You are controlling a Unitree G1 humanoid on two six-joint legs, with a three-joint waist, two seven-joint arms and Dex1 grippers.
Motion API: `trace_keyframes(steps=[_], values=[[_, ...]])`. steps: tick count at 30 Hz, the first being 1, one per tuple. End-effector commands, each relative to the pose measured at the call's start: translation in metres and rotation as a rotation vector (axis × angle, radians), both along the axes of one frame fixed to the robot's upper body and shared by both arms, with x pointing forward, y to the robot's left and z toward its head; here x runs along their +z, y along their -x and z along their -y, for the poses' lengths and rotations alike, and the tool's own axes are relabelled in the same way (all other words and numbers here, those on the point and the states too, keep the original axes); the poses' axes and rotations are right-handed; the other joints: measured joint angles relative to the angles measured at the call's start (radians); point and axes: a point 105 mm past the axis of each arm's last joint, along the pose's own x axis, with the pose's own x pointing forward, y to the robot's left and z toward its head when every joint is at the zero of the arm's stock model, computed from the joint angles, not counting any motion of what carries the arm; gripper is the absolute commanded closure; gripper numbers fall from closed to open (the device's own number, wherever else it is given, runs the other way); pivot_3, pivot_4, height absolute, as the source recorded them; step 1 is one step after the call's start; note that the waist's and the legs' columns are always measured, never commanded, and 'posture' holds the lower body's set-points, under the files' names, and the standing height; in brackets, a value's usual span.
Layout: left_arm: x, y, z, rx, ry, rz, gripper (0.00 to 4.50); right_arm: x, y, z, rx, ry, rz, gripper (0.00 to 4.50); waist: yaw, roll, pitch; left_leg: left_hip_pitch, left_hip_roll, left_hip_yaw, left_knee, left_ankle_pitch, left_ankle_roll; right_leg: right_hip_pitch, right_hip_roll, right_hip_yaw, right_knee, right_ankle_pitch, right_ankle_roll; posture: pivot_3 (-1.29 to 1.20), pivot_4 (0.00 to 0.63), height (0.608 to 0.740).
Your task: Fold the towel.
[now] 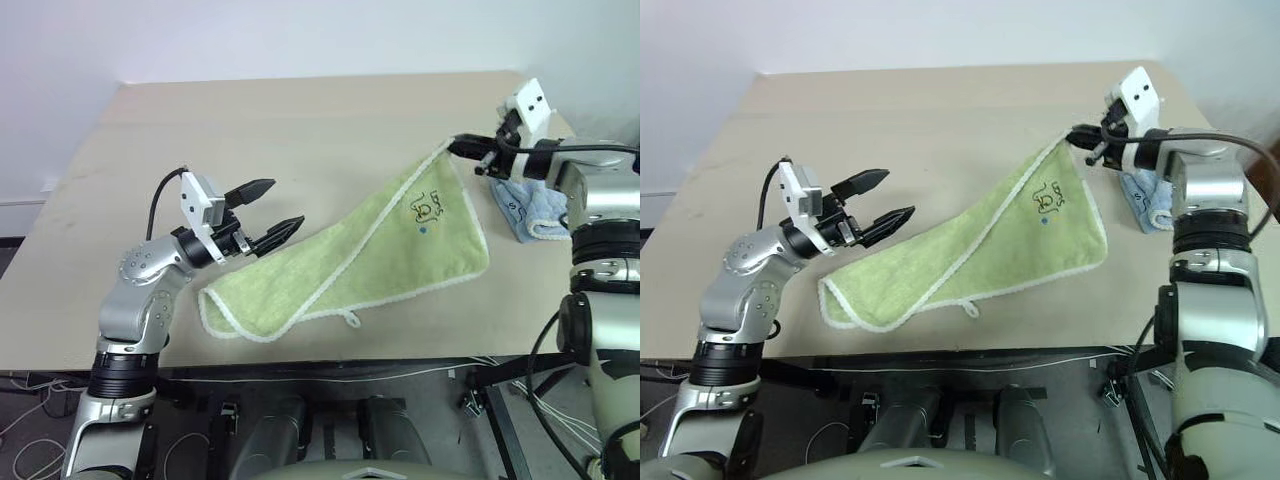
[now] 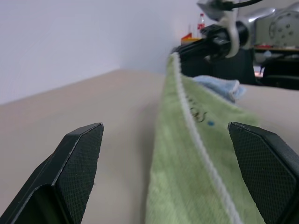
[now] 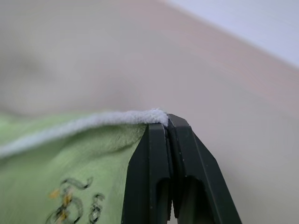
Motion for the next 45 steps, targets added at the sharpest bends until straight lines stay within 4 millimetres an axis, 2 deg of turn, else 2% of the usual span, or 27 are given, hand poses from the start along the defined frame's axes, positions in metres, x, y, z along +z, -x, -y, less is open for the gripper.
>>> trace_keyframes(steps=[1,4,8,12,18,25,34,41,45], values=[[0.018,0.01,0.014,-0.049,0.006,0.055,0.0,0.036,0.003,-0.016,-0.037,-0.056,0.128,4.48,-0.001,0.0,0.0,-0.001,0.0,0.0,0.0,0.001,-0.001,-0.001,0.0,0.0,0.0,0.0,0.0,0.0,0.15,0.74],[0.011,0.012,0.02,-0.059,-0.03,0.012,0.0,0.044,0.003,-0.025,-0.063,-0.031,0.179,4.48,-0.001,0.0,0.0,-0.005,0.0,0.0,0.0,0.003,-0.001,-0.006,0.0,0.0,0.001,0.0,0.0,0.0,0.15,0.74],[0.0,0.02,0.024,-0.097,-0.02,-0.115,0.0,0.059,-0.008,-0.023,-0.158,0.006,0.238,4.48,-0.001,0.0,0.0,-0.005,0.0,0.0,0.001,0.003,-0.001,-0.006,0.0,0.0,0.002,0.0,0.0,0.0,0.15,0.74],[-0.011,0.027,0.029,-0.129,-0.092,-0.152,0.0,0.072,-0.018,-0.019,-0.247,0.048,0.302,4.48,-0.004,0.0,0.0,-0.005,0.0,0.001,0.001,0.003,0.0,-0.006,0.0,0.0,0.003,0.0,0.0,0.0,0.15,0.74],[-0.056,0.028,0.023,-0.063,-0.325,-0.317,0.0,0.075,-0.029,-0.013,-0.312,0.109,0.343,4.48,-0.004,0.0,0.0,-0.005,0.0,0.001,0.001,0.004,-0.002,-0.006,0.0,0.001,0.003,0.0,0.0,0.0,0.15,0.74],[-0.067,0.031,0.021,-0.003,-0.317,-0.407,0.0,0.082,-0.038,-0.003,-0.407,0.081,0.346,4.48,-0.004,0.0,0.0,-0.005,0.0,0.001,0.0,0.004,-0.002,-0.007,0.001,0.001,0.004,0.0,0.0,0.0,0.15,0.74],[-0.069,0.049,0.022,-0.116,-0.378,-0.41,0.0,0.094,-0.045,-0.001,-0.482,0.077,0.376,4.48,-0.007,0.0,0.0,-0.005,0.0,0.001,0.0,0.004,-0.003,-0.007,0.001,0.001,0.004,0.0,0.0,0.0,0.15,0.74],[-0.089,0.039,0.023,-0.151,-0.646,-0.261,0.0,0.087,-0.048,-0.002,-0.495,0.076,0.358,4.48,-0.006,0.001,0.0,-0.005,0.0,0.001,-0.001,0.005,-0.003,-0.007,0.001,0.001,0.004,0.0,-0.001,0.0,0.15,0.74],[-0.082,0.023,0.026,-0.124,-0.665,-0.187,0.0,0.088,-0.048,0.005,-0.523,0.079,0.362,4.48,-0.005,0.001,0.0,-0.005,0.0,0.001,-0.001,0.005,-0.003,-0.007,0.001,0.001,0.004,0.0,-0.001,0.0,0.15,0.74]])
